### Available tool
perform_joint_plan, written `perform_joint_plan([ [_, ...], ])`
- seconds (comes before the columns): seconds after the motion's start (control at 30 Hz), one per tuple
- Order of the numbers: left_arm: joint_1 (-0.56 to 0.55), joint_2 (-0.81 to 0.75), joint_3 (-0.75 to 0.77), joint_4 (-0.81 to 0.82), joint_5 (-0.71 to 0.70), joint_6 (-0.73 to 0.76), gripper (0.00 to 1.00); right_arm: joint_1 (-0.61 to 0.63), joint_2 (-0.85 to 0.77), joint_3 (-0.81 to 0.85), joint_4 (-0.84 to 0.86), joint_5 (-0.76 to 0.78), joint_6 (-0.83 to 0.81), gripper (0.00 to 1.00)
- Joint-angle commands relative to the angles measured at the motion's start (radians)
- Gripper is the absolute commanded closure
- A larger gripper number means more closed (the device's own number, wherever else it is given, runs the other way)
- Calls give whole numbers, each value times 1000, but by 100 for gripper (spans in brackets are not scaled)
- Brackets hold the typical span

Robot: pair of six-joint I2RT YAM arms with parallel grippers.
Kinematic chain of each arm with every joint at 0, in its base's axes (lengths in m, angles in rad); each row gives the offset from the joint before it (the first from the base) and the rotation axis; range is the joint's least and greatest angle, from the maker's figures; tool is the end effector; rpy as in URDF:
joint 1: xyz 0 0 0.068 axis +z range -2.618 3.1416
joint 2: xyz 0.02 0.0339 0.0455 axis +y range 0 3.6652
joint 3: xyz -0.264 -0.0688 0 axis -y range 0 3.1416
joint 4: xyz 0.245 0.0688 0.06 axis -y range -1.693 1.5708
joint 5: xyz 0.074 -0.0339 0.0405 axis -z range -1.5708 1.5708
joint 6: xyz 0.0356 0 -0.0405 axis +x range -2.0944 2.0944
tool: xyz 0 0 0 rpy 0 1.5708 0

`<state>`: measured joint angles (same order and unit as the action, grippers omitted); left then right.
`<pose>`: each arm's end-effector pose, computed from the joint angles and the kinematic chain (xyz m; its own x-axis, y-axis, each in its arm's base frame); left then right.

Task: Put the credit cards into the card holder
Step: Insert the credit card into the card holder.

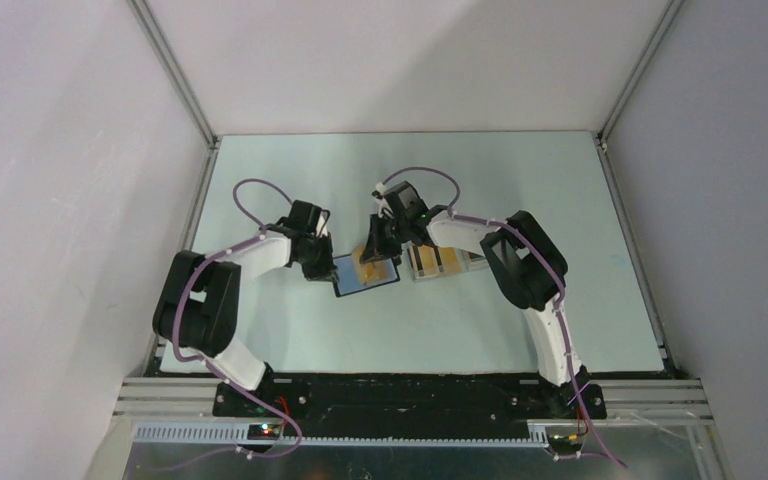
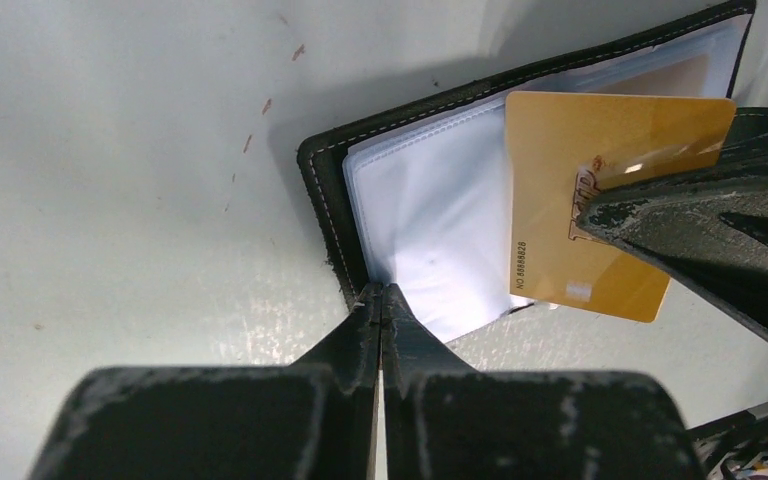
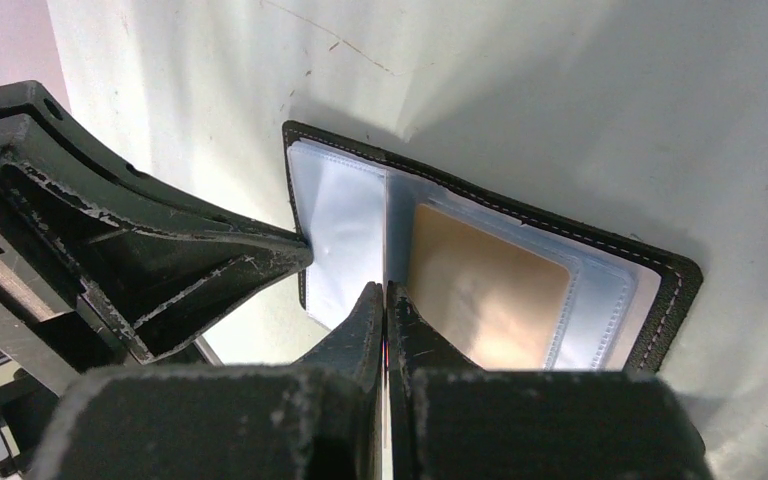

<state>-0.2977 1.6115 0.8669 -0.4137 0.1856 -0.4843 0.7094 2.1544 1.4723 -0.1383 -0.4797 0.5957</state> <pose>0.2803 -0.0929 0.1555 -0.9423 -0.1895 -0.2761 -0.0901 0.9375 -0.3363 0.3425 0.3157 0.1487 -0.9176 -0.1317 -0.3751 -0.3646 0.6548 0.6620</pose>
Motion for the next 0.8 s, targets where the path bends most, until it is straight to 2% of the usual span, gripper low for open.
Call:
perform_joint_plan([
  [0.0,11,-24,-11,-47,-50,38,100,24,24,46,-21,-13,1,100],
  [0.23,12,-18,-5,-48,-48,40,100,27,32,66,-153,90,-86,100],
  [0.5,12,-18,15,-48,-34,36,100,27,46,72,-204,94,-82,100],
  [0.77,12,-6,29,-57,-12,71,100,-16,76,61,-144,-89,-41,100],
])
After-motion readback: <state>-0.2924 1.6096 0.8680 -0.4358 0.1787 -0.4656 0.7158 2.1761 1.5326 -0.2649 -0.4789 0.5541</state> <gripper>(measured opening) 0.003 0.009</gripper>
